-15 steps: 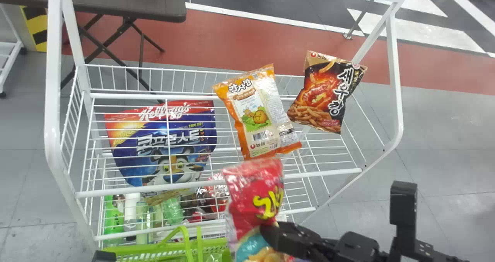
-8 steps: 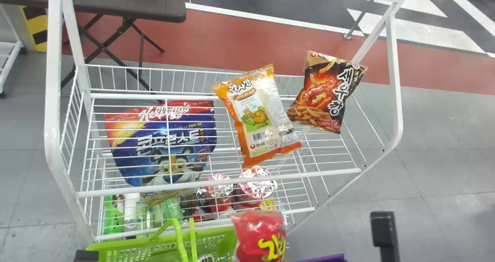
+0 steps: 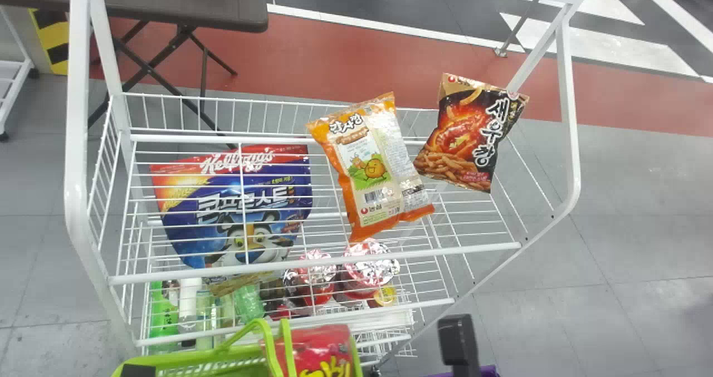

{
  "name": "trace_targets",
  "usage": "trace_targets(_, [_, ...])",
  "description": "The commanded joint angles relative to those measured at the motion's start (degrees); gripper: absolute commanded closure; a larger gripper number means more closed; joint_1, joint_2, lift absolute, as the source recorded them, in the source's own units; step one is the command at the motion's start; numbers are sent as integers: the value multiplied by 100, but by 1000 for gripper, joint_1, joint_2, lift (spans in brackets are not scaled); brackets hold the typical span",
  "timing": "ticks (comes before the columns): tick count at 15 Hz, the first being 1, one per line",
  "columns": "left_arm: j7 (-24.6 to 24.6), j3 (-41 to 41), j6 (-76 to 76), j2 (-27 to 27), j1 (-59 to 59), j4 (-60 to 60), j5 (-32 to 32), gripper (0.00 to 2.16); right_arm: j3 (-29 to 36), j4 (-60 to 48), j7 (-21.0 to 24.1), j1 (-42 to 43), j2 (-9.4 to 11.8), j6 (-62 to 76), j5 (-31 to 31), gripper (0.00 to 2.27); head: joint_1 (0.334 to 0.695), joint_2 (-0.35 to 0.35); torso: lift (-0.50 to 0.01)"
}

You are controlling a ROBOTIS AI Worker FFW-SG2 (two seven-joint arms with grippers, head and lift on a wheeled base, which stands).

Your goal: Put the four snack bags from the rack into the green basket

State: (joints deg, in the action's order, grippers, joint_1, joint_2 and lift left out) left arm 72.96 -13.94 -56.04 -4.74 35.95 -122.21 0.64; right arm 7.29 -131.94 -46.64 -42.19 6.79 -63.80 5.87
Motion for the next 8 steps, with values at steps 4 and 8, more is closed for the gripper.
trace_targets(4, [-1, -13, 0, -1, 0, 39, -3, 2132, -844, -130, 5, -114, 94, -32, -7, 2078, 695, -350, -6])
trace_targets(8, [-1, -13, 0, 17, -35, 75, -11, 2132, -914, 63, 5, -70, 147, -15, -7, 1831, 695, -350, -6])
